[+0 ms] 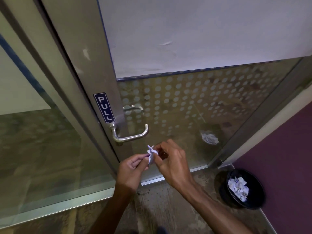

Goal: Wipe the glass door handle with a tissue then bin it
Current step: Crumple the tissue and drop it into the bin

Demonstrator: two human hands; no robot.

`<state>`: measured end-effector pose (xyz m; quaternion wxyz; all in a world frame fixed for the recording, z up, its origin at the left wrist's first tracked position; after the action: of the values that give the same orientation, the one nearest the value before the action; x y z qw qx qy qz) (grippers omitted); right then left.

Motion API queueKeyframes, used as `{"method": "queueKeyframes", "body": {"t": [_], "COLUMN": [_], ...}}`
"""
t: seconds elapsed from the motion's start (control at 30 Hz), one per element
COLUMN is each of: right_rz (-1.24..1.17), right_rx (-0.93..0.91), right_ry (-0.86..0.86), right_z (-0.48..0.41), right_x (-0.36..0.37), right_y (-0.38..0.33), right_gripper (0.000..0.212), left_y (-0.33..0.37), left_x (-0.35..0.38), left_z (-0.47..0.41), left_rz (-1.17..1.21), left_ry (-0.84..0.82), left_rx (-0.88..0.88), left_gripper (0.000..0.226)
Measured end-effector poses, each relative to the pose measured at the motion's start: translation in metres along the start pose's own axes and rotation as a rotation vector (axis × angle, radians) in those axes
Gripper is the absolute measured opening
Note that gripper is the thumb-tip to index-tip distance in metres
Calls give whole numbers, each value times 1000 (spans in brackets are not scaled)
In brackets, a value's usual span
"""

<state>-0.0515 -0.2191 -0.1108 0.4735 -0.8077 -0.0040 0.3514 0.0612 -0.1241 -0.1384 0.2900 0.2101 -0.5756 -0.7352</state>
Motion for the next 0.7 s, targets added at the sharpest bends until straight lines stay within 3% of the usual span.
{"method": "queueKeyframes", "body": {"t": [0.13,0.2,0.33,0.43,0.63,0.7], "right_rz": [25,42,6,42,62,64], "right_rx": [-134,-181,-206,-198,-227,-207], "right_ry": [-80,-60,-44,-48,-72,-57], "right_z": [9,10,11,13,19,23], "right_x": [-14,-23,-38,-47,-71,-79], "right_y": [4,7,19,27,30,30], "right_gripper": [28,28,29,36,21,17], "left_y": [1,2,1,1,7,8], "left_x": [16,24,39,49,60,63], "left_z": [0,1,6,9,14,14], "left_rz": [200,285,312,300,238,216], "left_ry": [-5,1,-44,-75,-211,-275], "left_rx": [-104,-151,-164,-139,-41,-36], "left_gripper": [20,12,24,10,5,17]}}
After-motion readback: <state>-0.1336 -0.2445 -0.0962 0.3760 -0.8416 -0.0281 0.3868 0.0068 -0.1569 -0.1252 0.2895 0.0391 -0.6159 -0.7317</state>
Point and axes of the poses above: each hand's wrist, its own z-axis away from the middle knuckle, its own x-axis out of the palm, y = z × x, the point moved 1 cm from there along -z, towards the middle knuckle, and after that the axes turned 1 degree about -z, right-handed, at the moved point
